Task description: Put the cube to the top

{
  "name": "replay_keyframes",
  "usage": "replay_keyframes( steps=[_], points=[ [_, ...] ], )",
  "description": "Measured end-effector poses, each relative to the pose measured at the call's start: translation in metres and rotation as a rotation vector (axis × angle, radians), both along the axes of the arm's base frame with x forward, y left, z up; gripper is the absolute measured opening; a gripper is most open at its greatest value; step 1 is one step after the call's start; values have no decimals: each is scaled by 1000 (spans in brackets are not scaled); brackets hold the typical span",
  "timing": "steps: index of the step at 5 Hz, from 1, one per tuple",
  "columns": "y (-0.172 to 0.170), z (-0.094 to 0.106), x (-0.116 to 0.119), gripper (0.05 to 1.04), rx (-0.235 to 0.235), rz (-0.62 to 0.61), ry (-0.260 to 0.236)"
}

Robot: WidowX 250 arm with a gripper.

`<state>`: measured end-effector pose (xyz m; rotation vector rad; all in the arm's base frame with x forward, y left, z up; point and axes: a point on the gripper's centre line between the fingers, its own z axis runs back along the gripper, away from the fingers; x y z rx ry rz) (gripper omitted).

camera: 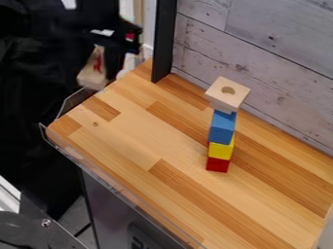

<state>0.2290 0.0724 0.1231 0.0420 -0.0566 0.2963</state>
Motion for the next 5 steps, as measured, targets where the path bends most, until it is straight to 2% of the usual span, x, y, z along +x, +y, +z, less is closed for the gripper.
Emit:
replay_keyframes(
  steps=[1,3,4,5],
  points=[
    [-25,18,7,560,-9,-84,-36],
    [-74,52,20,560,-7,-278,-68],
    [-86,47,39,560,1,-324,-27],
    [-92,47,49,560,10,-345,-21]
  ],
)
